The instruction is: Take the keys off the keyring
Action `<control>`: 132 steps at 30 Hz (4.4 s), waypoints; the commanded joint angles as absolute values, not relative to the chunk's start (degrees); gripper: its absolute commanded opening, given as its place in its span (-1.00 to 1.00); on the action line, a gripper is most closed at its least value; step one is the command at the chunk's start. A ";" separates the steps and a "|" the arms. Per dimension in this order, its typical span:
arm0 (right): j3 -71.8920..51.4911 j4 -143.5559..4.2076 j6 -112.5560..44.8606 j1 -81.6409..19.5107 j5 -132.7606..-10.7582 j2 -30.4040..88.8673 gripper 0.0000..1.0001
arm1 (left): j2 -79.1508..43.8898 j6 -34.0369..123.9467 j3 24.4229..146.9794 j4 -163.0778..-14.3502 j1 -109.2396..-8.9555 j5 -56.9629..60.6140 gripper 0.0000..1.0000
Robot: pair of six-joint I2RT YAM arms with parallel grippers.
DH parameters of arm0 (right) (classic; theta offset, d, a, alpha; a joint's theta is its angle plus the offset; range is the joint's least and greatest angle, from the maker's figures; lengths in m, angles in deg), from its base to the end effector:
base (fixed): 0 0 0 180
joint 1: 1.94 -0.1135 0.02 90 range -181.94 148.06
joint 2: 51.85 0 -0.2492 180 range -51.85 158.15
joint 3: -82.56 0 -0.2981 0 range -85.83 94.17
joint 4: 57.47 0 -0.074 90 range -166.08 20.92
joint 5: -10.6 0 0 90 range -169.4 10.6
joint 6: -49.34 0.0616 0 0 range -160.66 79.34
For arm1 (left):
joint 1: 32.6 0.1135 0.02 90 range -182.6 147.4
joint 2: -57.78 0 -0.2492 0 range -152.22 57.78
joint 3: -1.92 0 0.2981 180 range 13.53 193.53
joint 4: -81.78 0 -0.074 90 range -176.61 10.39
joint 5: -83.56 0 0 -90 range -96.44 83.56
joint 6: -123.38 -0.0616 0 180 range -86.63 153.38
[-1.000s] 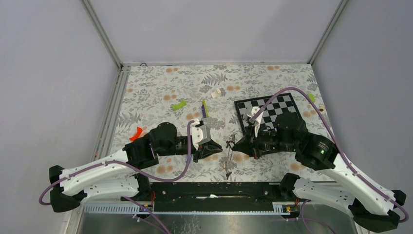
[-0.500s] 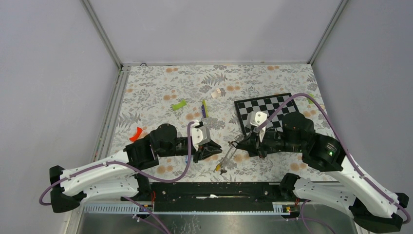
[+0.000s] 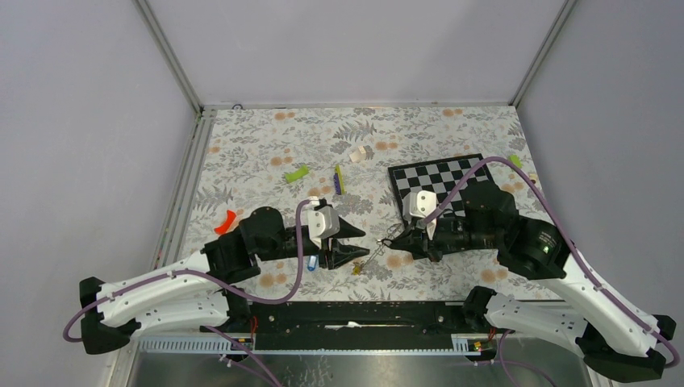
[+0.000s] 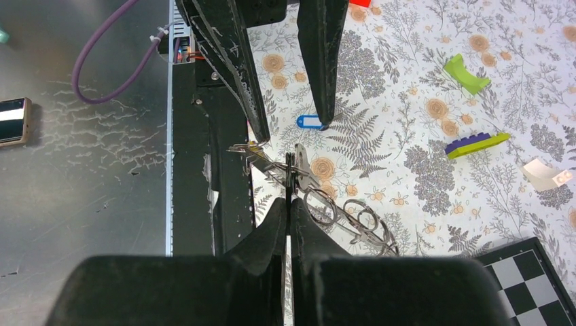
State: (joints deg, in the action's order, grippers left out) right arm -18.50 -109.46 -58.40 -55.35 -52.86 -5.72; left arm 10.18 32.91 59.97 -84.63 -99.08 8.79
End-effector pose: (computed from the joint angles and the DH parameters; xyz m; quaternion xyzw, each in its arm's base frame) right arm 0.1089 0.1929 0.4123 -0.5697 0.5678 0.3508 0.4796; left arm 0.0962 -0.2617 0.3443 0.4730 0.5502 -0.4519 0.5190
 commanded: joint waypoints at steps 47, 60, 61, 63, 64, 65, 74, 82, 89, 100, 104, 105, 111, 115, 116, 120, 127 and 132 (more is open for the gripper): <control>-18.91 -103.01 -56.20 -55.46 -46.58 -7.03 -1.00 | 8.76 38.52 53.94 -103.15 -99.88 12.71 -0.24; -19.13 -102.52 -55.52 -55.46 -45.58 -7.17 -1.00 | 6.37 38.29 54.05 -104.88 -100.79 13.84 -0.24; -19.21 -102.48 -55.52 -55.46 -45.64 -7.24 -1.00 | 6.28 38.19 54.05 -104.97 -100.87 13.84 -0.25; -19.29 -102.48 -55.43 -55.46 -45.65 -7.28 -1.00 | 6.13 38.19 54.13 -105.14 -100.97 13.90 -0.32; -19.37 -102.41 -55.35 -55.46 -45.61 -7.29 -1.00 | 6.06 38.13 54.18 -105.15 -100.98 13.96 -0.38; -19.43 -102.40 -55.26 -55.46 -45.55 -7.32 -1.00 | 6.03 38.12 54.30 -105.16 -101.02 14.01 -0.45; -19.66 -102.46 -55.25 -55.46 -46.28 -8.28 -1.00 | 6.65 37.39 55.13 -102.84 -101.06 13.66 -1.00; -20.39 -102.99 -55.12 -55.46 -47.91 -10.18 -1.00 | 9.78 31.06 60.02 -88.89 -101.06 9.95 -1.00; -21.62 -102.77 -54.66 -55.42 -48.18 -10.48 -1.00 | 11.19 25.92 65.38 -78.07 -101.06 6.33 -1.00; -22.13 -104.40 -55.28 -55.46 -50.00 -9.94 -1.00 | 10.80 21.79 69.78 -71.50 -101.06 4.54 -1.00; -22.03 -105.68 -55.80 -55.46 -51.41 -9.90 -1.00 | 11.32 20.97 70.15 -71.50 -101.06 3.71 -1.00; -22.03 -106.01 -55.92 -55.46 -51.73 -9.76 -1.00 | 11.39 20.77 70.33 -71.54 -101.06 3.54 -1.00; -22.01 -107.40 -56.30 -55.47 -52.97 -9.31 -1.00 | 11.32 19.22 71.88 -71.04 -101.06 2.93 -1.00; -22.02 -108.24 -56.73 -55.46 -53.89 -9.04 -1.00 | 11.18 18.21 73.16 -70.11 -101.06 2.67 -1.00; -22.02 -108.45 -56.87 -55.46 -54.16 -9.05 -1.00 | 11.17 17.98 73.36 -69.94 -101.06 2.75 -1.00; -22.11 -108.69 -57.08 -55.46 -55.04 -8.88 -1.00 | 11.19 17.57 73.71 -69.80 -101.06 2.95 -1.00; -23.13 -107.38 -56.70 -55.42 -54.87 -9.20 -1.00 | 10.57 17.49 74.32 -69.79 -101.06 3.85 -1.00; -23.93 -106.29 -56.35 -55.51 -55.68 -10.29 -0.90 | 10.57 17.46 74.53 -69.75 -101.06 4.20 -1.00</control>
